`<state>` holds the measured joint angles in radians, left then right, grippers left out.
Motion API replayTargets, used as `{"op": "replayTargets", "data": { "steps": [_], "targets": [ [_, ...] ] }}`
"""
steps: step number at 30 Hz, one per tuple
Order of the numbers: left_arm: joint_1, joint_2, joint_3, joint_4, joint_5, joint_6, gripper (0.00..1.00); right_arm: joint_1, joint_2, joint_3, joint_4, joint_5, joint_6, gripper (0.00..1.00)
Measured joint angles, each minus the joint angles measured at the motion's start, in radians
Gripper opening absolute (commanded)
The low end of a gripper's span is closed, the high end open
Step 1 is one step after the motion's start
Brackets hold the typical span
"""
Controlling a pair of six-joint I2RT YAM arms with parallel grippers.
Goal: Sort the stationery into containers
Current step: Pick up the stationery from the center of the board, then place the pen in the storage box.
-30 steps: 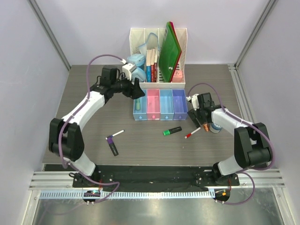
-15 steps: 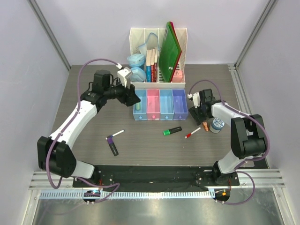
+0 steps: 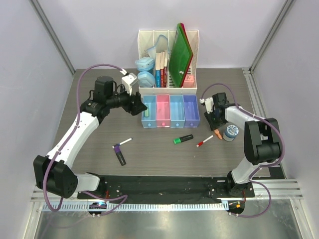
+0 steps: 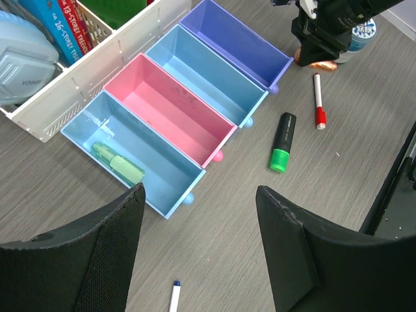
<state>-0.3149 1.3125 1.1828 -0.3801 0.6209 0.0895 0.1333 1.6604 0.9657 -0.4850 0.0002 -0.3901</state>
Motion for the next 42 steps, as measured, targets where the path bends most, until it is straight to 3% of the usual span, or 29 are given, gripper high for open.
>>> {"op": "replayTargets", "data": {
  "steps": [7, 14, 28, 35, 42],
  "targets": [
    [0.0, -0.019, -0.013, -0.019, -0.007, 0.007, 0.7, -0.002, 0.006, 0.01, -0.007, -0.013, -0.002, 0.04],
    [0.0, -0.015, -0.039, -0.027, -0.003, 0.024, 0.69, -0.003, -0.019, 0.011, -0.041, -0.048, -0.001, 0.03],
    [0.0, 0.047, -0.116, -0.058, 0.032, 0.129, 0.64, 0.005, -0.345, 0.129, -0.091, -0.22, 0.028, 0.04],
    [-0.004, 0.121, -0.085, -0.224, 0.103, 0.301, 0.61, 0.161, -0.351, 0.166, -0.075, -0.191, 0.002, 0.04],
    [-0.005, 0.177, -0.051, -0.454, 0.167, 0.5, 0.58, 0.338, -0.218, 0.276, -0.073, -0.06, -0.143, 0.03]
  ]
}}
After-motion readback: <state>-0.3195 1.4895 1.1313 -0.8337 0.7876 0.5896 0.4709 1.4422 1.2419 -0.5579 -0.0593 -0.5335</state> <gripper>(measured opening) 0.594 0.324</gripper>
